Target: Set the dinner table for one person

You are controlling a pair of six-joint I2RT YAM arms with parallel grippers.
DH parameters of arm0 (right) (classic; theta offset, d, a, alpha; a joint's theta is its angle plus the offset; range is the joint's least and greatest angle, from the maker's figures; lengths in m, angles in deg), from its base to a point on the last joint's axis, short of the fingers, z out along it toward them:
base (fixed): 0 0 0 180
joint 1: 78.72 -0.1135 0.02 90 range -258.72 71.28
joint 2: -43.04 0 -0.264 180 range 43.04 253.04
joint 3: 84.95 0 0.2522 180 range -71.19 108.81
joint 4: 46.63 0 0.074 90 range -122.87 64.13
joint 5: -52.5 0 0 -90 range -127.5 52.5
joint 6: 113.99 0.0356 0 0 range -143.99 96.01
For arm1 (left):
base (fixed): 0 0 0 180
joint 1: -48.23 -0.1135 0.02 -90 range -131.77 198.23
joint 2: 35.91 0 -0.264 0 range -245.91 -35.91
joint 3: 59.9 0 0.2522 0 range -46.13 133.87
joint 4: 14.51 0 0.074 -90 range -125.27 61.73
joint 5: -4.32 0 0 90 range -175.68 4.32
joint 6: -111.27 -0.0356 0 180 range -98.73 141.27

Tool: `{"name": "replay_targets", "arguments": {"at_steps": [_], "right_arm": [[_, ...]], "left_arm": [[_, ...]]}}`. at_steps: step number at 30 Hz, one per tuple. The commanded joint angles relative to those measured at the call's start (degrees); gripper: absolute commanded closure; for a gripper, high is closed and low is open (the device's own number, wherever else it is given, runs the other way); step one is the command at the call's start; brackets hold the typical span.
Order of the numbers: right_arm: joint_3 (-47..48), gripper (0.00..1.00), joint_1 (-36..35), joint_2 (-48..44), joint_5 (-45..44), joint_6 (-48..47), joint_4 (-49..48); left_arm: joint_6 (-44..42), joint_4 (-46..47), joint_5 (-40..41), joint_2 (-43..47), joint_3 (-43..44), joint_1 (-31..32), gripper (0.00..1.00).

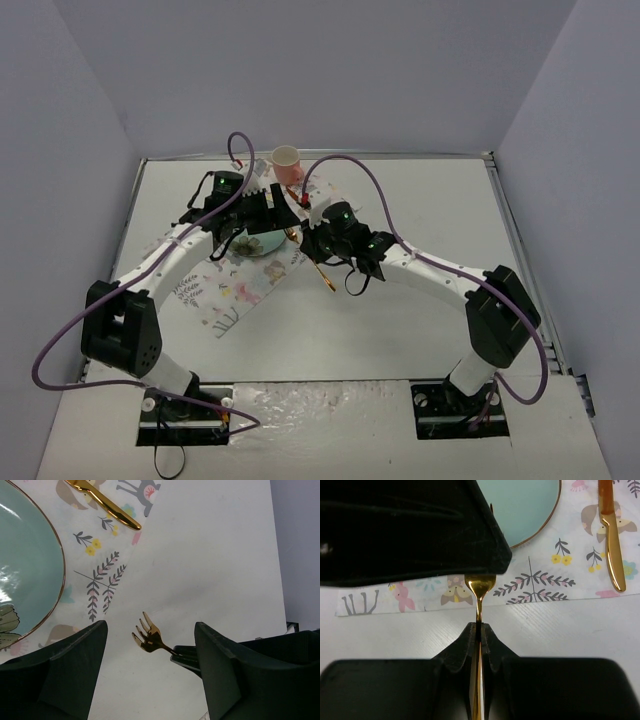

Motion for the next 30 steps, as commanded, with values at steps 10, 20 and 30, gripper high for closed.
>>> {"name": "replay_targets", "arguments": {"at_steps": [10,20,30], "right_arm": [[-0.6,1.00,-0.6,-4.6,1.8,1.7,-6.2],[-0.5,1.00,-0.6,-4.2,2.3,2.1,-6.8],[-0.4,0.90,-0.6,-4.0,2.1,2.3,-7.3]], "left_arm": [[1.5,6.9,-2.4,0.2,1.5,0.0,0.59],[-0.2,5.7,-2.5,0.8,1.1,-0.1,0.93],[-5.9,5.5,-1.7,3.7,-0.2,-0.8,1.00]]}}
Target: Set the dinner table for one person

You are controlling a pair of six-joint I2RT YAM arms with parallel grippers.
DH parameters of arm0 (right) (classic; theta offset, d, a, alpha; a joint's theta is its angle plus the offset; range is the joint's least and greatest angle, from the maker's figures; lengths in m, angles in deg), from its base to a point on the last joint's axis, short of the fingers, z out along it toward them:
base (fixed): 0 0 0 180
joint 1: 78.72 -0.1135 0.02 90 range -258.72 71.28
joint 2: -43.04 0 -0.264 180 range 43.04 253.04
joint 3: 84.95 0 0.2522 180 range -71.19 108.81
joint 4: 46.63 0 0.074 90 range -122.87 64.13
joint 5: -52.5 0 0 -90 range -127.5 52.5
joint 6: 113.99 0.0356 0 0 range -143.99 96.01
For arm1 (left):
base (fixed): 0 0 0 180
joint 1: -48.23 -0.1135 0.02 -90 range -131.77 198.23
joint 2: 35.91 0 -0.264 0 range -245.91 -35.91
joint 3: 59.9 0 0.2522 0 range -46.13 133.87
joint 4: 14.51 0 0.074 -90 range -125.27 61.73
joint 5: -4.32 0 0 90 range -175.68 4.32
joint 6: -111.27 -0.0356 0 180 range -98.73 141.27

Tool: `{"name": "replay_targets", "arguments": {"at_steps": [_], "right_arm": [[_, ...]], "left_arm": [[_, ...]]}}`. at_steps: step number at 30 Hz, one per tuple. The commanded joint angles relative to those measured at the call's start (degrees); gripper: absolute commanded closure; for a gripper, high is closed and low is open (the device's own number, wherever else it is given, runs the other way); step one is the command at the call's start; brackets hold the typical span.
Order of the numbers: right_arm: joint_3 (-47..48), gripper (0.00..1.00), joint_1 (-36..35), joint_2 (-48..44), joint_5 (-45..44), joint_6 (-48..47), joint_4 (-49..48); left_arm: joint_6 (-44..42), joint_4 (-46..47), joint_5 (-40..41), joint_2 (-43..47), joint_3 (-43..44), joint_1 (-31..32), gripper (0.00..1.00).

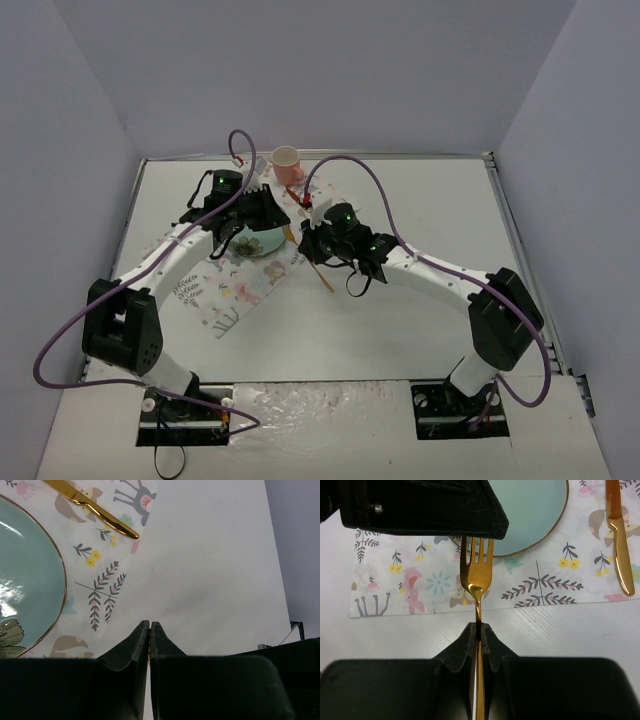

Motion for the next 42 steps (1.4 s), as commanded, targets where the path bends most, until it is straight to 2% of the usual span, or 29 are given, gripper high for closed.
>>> {"name": "replay_targets", "arguments": {"at_steps": [1,4,7,9,12,17,20,25,30,36,42], "right_arm": [[0.7,0.83,-0.3,-3.1,0.8,0.9,-5.3],[0.3,0.58,-0.3,-3.5,1.0,0.9,-5.4],[-0.8,0.37,-0.3,-4.6,0.9,0.9,-5.8],[-1.6,0.28,-0.2,-5.6,0.5,0.8,-5.9],[-3.0,0.26,0.2,-7.3,-0.2,1.1,-5.1],[-7.7,0.25,1.8,-11.9,-0.2,1.4,-5.1],[-11.1,0.24,4.2,-15.9,0.3,1.4,-5.1],[-16.3,0.14,9.6,-20.6,3.8,1.8,-5.0],[-19.3,0.10,9.8,-24.3,2.6,1.6,-5.0],[-20.4,0.08,8.1,-26.8,-1.0,0.8,-4.4],[-20.6,0.08,8.1,-26.8,-1.6,0.8,-4.2]], "left_arm": [[-4.0,4.4,-0.8,4.9,-1.1,-0.8,1.00],[-5.5,9.6,-1.6,8.0,-5.1,-2.0,1.00],[-8.6,9.8,-1.0,10.8,-7.5,-3.7,1.00],[-11.3,9.9,-0.9,12.4,-9.1,-5.0,1.00],[-15.9,10.5,-2.0,15.7,-11.9,-9.0,1.00],[-23.4,10.4,-3.9,19.2,-16.5,-20.2,1.00],[-28.4,9.8,-10.4,19.1,-16.9,-26.6,1.00],[-31.8,9.6,-22.5,15.3,-16.2,-35.7,1.00],[-37.4,5.2,-28.7,10.9,-15.1,-38.8,1.00],[-45.9,-2.5,-31.4,6.8,-12.5,-40.0,1.00],[-49.8,-7.6,-35.8,-0.4,-8.3,-41.9,1.00]]}}
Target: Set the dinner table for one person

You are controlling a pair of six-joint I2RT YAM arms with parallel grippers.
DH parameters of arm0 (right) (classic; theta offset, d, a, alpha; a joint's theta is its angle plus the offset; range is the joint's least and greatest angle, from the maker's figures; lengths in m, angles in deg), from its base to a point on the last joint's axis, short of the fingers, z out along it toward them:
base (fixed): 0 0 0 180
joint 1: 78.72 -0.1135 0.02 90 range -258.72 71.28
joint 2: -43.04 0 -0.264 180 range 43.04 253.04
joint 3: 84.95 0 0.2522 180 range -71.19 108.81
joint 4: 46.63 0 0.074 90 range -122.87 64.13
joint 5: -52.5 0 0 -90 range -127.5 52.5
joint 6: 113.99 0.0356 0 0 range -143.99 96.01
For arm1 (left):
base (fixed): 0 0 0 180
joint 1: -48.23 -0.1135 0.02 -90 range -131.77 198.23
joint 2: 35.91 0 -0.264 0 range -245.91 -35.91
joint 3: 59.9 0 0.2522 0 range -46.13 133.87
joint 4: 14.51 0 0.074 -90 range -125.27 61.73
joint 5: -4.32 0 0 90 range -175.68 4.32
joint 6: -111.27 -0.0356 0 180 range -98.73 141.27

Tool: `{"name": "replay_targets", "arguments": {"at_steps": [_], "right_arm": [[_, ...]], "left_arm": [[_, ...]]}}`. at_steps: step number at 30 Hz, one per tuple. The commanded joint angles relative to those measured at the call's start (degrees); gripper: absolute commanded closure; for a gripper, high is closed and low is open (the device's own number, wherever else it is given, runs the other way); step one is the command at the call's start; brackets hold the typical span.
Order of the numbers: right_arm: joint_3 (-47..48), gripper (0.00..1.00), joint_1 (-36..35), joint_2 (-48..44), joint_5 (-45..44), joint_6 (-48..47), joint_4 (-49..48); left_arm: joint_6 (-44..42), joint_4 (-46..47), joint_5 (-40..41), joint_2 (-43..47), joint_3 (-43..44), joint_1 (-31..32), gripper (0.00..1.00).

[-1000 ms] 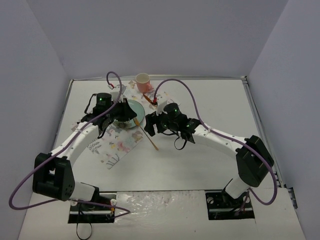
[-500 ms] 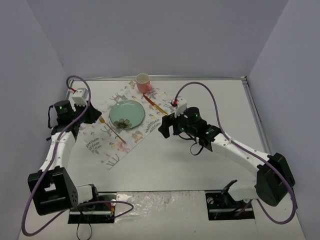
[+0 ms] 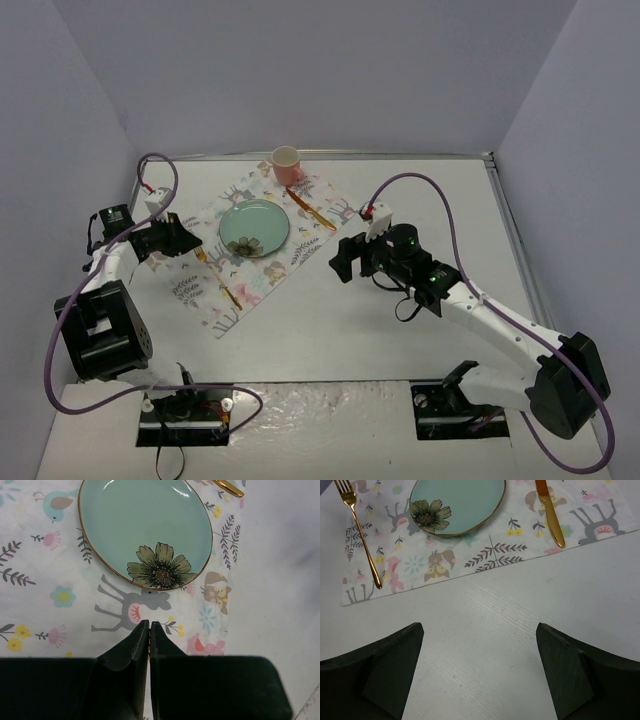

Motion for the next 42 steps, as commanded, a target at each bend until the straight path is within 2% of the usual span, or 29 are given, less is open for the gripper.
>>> {"name": "replay_targets", "arguments": {"at_steps": [1,14,22,37,42], "right_arm": [[0.0,0.08,-0.1,-1.1,-1.7,-0.4,-3.3],[0.1,0.07,-0.2,-0.1,-1.5,-0.4,-3.3],[0.0,0.07,-0.1,0.2,-1.4,-0.4,-3.3],[0.3,0.07,0.0,0.5,-0.3,-0.3,-3.3],[0.5,0.07,0.0,0.6,-0.2,-0.2,-3.3]], "left_arm": [[-7.2,-2.8,-7.0,-3.6,5.3,-1.8,1.00],[-3.7,5.1,-6.1,-3.6,0.4,-5.0,1.00],[-0.9,9.7,-6.6,-3.7,-2.1,-6.8,0.94],[-2.4,7.5,-5.3,-6.3,-1.0,-7.0,0.75],[-2.1,7.9,-4.6,-7.0,-1.0,-7.7,0.71]]}}
